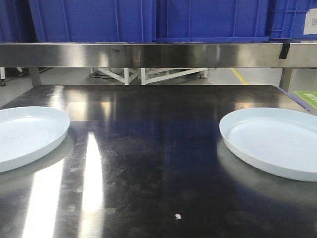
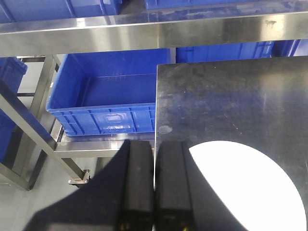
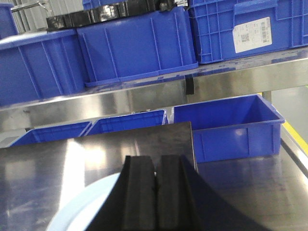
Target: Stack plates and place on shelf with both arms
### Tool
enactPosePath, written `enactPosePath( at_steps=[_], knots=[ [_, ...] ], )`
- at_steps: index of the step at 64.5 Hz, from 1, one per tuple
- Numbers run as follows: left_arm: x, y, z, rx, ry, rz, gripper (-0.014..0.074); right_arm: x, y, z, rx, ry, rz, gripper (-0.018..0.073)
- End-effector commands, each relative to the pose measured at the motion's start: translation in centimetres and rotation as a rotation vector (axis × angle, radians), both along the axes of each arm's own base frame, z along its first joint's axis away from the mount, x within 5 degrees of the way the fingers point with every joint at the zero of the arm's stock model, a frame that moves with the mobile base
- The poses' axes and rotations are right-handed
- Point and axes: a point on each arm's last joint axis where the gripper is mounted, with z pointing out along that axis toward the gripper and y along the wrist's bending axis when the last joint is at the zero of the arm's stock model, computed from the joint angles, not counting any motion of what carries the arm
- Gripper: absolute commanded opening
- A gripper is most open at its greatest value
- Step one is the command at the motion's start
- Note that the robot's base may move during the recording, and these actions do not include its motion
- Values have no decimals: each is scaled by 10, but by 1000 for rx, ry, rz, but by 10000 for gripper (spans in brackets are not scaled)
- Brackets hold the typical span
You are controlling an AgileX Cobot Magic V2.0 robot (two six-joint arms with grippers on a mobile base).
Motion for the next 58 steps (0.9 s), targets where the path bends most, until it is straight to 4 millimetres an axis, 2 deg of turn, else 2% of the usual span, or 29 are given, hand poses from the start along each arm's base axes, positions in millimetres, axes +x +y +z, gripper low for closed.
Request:
enactPosePath(
  at_steps=[1,8,14,21,31,41,58],
  knots=[
    [0,-2,19,-14,-106,-16,90,0,0,38,15,4,-1,52],
    [0,-3,19,-25,-107,-18,90,15,-1,61,-6,109,-8,52],
    [0,-3,19,-25,-108,-19,90,37,-1,73,-16,204,-9,52],
    [0,-3,19,-25,-110,-19,90,65,0,82,-23,309,-9,52],
    [0,-3,19,-25,-110,-19,90,94,0,89,-16,361,-7,52],
    [0,-3,19,-25,-110,-19,90,107,1,88,-17,367,-4,52],
    [0,-3,19,-26,-108,-19,90,114,1,83,-16,388,-3,52]
  ],
)
